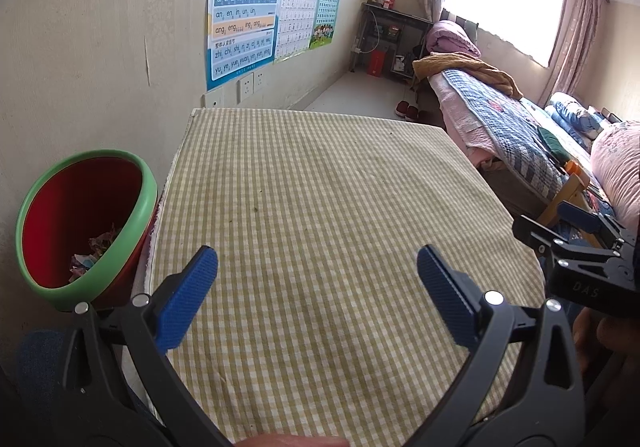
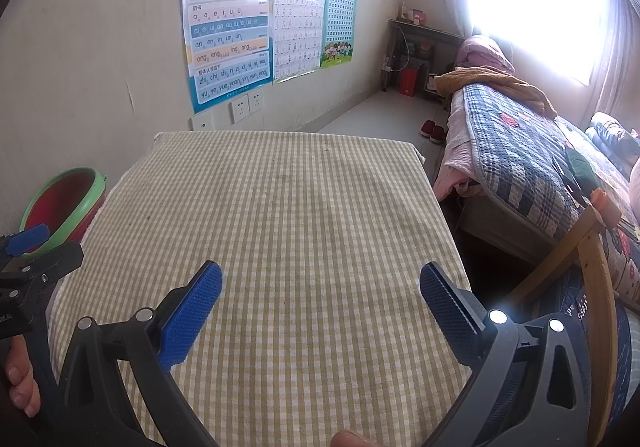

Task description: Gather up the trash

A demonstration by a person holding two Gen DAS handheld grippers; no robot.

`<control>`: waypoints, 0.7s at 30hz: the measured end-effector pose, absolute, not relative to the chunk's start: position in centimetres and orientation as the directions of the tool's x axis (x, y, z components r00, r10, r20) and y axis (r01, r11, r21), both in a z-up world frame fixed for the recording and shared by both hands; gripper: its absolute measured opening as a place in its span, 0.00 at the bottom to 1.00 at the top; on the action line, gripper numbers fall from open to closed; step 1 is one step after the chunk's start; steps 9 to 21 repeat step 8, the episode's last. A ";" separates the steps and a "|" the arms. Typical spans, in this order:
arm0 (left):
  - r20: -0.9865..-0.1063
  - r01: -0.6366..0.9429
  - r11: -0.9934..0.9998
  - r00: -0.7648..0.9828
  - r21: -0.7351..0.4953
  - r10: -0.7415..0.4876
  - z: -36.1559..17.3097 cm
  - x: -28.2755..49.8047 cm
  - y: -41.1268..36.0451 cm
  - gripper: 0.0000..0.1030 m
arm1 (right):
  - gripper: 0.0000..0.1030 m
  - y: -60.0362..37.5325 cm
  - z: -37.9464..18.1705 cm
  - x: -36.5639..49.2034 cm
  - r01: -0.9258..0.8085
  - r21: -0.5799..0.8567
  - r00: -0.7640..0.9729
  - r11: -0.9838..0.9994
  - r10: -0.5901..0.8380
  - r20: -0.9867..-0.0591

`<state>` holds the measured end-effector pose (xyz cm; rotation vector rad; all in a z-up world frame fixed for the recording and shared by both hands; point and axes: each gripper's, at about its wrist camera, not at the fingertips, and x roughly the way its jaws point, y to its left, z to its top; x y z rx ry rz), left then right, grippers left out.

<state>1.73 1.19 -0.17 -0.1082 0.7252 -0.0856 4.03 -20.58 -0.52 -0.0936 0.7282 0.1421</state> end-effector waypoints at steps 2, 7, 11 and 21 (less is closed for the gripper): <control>-0.665 0.045 0.993 0.739 -0.106 -0.104 -0.3 1.8 0.8 0.95 | 0.93 -20.5 -0.6 4.0 -0.165 -0.039 0.736 0.986 0.097 -0.670; -0.672 0.041 0.995 0.735 -0.086 -0.089 -0.4 1.9 0.6 0.95 | 0.93 -20.3 -0.7 4.0 -0.169 -0.047 0.735 0.985 0.094 -0.671; -0.672 0.039 0.995 0.735 -0.089 -0.089 -0.4 2.0 0.7 0.95 | 0.93 -20.3 -0.7 4.0 -0.169 -0.048 0.734 0.984 0.094 -0.672; -0.672 0.039 0.995 0.735 -0.089 -0.089 -0.4 2.0 0.7 0.95 | 0.93 -20.3 -0.7 4.0 -0.169 -0.048 0.734 0.984 0.094 -0.672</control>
